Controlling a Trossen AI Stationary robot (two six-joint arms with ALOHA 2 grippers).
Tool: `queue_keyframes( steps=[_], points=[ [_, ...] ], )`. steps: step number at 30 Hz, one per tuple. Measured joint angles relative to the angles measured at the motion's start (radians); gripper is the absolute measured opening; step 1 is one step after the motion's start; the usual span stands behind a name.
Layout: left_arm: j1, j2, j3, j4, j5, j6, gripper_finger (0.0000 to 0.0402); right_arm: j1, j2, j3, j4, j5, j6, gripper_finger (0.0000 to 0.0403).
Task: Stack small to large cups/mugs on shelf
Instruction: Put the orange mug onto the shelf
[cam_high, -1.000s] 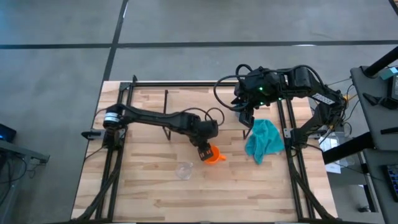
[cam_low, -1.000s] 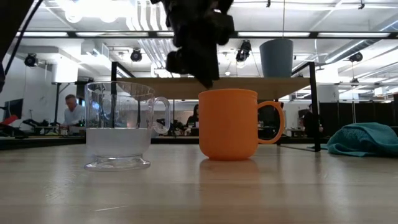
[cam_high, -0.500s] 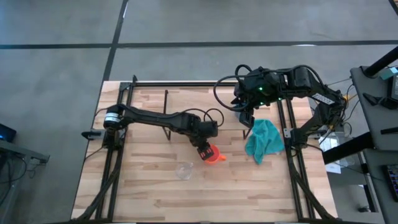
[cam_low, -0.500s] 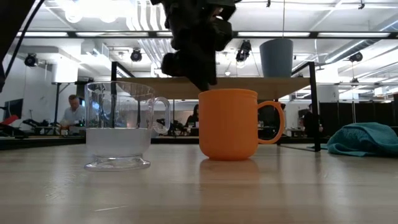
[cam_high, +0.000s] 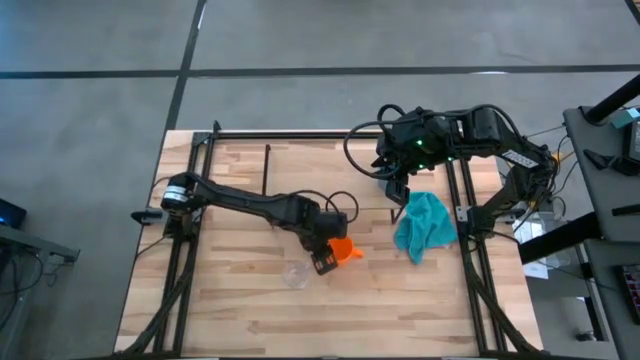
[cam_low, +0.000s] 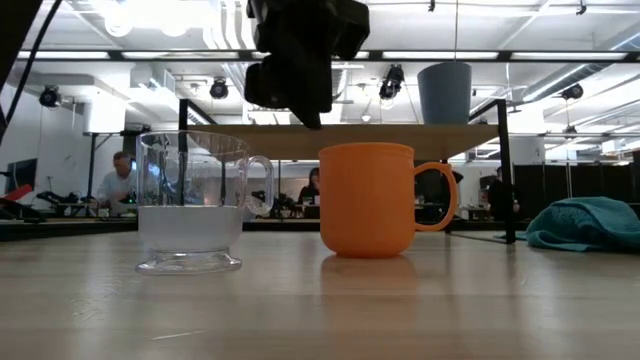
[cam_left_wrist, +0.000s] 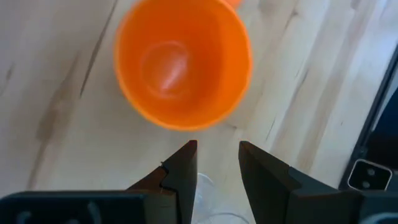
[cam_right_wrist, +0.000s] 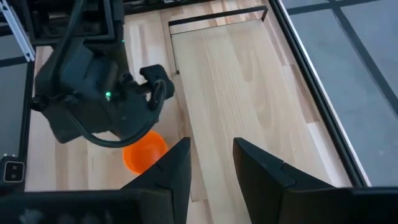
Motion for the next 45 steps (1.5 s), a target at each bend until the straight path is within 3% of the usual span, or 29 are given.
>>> queue_keyframes(
  steps=[3,8,18,45],
  points=[
    [-0.007,0.000,0.000,0.031,-0.010,0.072,0.0105,0.000,0.000,0.000,0.000,0.000,0.011,0.0115],
    [-0.029,0.000,0.000,0.137,-0.016,0.344,0.0105,0.000,0.000,0.000,0.000,0.000,0.013,0.0115],
    [-0.033,0.000,-0.003,0.141,-0.016,0.652,0.0105,0.000,0.000,0.000,0.000,0.000,0.027,0.0116],
    [-0.018,0.101,-0.005,0.151,-0.016,0.653,0.0105,0.000,0.000,0.000,0.004,0.000,0.053,0.0113]
  ],
)
